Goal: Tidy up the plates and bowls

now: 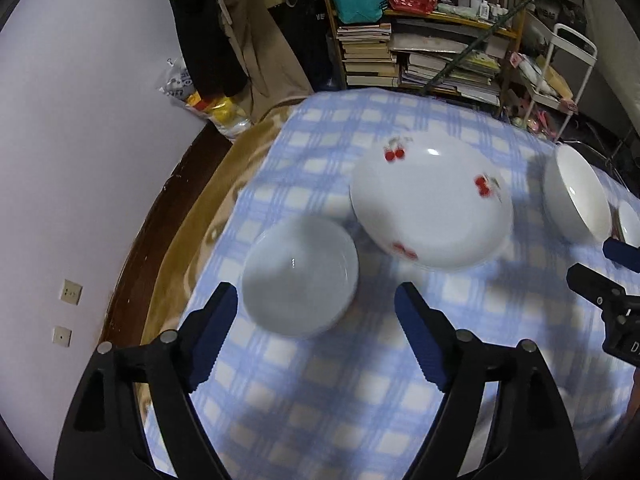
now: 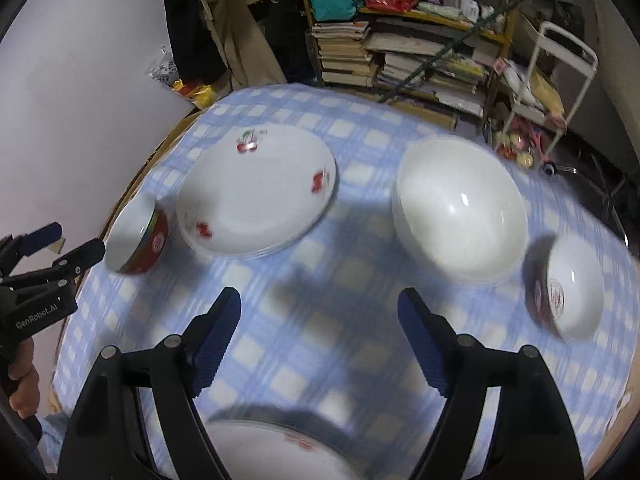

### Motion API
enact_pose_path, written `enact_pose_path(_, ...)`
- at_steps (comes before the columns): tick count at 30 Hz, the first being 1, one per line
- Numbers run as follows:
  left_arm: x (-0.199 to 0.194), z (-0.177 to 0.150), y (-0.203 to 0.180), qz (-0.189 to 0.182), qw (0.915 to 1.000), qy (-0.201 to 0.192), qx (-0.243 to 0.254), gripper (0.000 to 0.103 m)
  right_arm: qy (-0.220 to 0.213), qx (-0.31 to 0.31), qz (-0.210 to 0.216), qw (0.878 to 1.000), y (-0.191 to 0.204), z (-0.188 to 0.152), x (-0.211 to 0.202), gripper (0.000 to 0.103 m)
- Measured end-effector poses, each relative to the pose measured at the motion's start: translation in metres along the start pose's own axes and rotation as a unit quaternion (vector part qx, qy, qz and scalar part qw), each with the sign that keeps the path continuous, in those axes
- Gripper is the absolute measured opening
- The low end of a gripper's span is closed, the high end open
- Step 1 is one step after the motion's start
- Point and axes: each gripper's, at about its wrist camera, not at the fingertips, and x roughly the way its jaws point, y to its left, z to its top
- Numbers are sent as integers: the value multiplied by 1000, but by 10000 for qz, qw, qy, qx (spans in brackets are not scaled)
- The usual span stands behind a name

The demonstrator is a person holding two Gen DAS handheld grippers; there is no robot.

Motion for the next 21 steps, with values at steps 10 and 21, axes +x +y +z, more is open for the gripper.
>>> enact_pose_path(10, 60, 58, 6, -341, 9986, 399, -88, 80, 112, 299, 171, 9993, -3, 50, 43, 85)
enact_pose_path(21, 97, 82, -2, -76, 9979, 558, 320, 80, 277, 479, 218, 9982, -7, 69, 74, 72)
